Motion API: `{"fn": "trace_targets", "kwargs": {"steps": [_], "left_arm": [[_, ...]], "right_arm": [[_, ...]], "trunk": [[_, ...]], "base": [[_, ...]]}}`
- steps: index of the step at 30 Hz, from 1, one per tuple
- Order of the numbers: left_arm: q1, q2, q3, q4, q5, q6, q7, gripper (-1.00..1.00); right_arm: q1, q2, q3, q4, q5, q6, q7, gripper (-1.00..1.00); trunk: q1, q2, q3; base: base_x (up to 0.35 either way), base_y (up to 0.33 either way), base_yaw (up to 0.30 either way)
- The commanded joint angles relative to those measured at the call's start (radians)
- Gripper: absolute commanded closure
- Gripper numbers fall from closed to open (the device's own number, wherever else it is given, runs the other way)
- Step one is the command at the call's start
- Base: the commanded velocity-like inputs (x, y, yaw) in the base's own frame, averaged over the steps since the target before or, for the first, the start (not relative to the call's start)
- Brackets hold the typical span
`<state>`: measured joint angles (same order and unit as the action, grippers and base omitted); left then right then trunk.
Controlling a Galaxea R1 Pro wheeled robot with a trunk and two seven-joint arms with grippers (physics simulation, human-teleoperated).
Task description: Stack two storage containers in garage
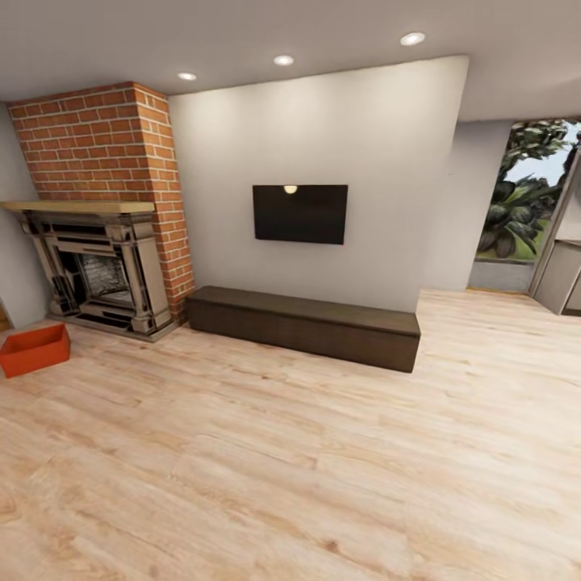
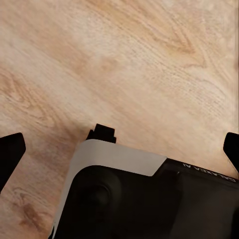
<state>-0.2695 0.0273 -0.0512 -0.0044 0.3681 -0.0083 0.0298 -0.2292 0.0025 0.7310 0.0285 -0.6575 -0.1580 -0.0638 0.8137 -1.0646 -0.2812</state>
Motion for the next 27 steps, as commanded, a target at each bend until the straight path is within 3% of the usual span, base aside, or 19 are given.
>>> {"fn": "trace_targets", "kwargs": {"steps": [1,27], "left_arm": [[0.0,0.0,-0.006,0.0,0.006,-0.001,0.002,-1.0],[0.0,0.0,-0.005,0.0,0.007,-0.001,0.002,-1.0]], "right_arm": [[-0.001,0.001,0.007,0.002,-0.005,-0.004,-0.001,-1.0],[-0.001,0.001,0.008,0.002,-0.005,-0.004,-0.001,-1.0]], "trunk": [[0.001,-0.001,-0.001],[0.001,-0.001,-0.001]], "base": [[0.321,0.0,0.0],[0.321,0.0,0.0]]}}
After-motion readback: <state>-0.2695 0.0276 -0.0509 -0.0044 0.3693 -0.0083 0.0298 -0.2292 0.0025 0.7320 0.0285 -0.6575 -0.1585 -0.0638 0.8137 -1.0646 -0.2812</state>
